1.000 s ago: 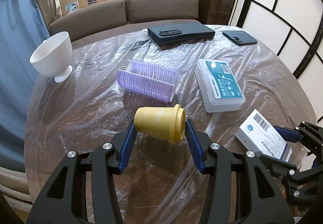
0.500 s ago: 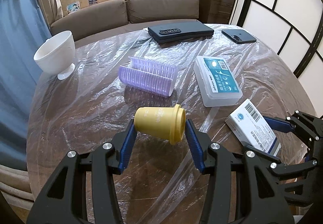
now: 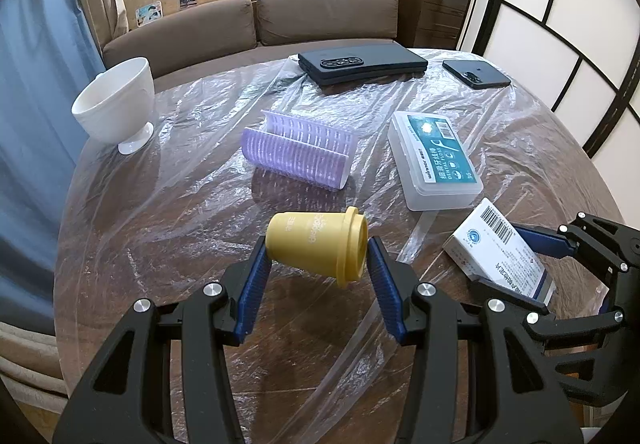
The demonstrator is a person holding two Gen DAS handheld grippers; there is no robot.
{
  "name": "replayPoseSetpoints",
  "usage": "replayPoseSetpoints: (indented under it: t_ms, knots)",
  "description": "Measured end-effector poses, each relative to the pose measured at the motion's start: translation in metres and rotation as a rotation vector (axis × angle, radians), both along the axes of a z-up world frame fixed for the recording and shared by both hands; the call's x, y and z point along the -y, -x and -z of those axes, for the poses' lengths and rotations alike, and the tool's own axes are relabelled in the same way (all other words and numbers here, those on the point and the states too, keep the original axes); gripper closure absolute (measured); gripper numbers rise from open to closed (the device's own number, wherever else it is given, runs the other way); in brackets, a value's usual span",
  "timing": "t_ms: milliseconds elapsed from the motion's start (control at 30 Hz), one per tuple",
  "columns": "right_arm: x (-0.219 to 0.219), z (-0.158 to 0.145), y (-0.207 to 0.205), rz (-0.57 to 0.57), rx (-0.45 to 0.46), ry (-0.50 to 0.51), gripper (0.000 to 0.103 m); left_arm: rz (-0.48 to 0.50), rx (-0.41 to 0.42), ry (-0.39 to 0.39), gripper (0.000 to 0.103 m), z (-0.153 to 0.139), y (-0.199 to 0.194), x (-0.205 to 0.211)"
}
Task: Collect trash
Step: 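Carry the yellow cup and medicine box with both tools over the white bin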
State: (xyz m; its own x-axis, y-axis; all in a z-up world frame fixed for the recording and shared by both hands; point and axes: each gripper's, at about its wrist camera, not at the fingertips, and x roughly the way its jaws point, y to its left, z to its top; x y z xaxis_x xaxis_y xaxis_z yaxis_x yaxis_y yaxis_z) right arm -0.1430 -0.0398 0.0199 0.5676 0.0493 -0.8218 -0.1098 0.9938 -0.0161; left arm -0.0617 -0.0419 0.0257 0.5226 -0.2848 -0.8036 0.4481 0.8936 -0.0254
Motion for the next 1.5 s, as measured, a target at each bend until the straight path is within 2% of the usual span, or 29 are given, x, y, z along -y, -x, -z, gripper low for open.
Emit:
replayPoseSetpoints:
  t_ms: [367, 967, 1500]
  knots:
    - [0.011, -0.010, 0.011, 0.016, 0.006, -0.054, 0.052, -0.001, -0.001, 0.008, 0.052, -0.003, 0.006, 0.000]
    - [0.025, -0.023, 0.052, 0.017, 0.011, -0.120, 0.052, 0.006, -0.020, 0.038, 0.052, -0.004, 0.038, 0.005]
    - [0.030, -0.027, 0.073, 0.008, 0.012, -0.134, 0.052, 0.012, -0.025, 0.044, 0.052, -0.008, 0.073, 0.007]
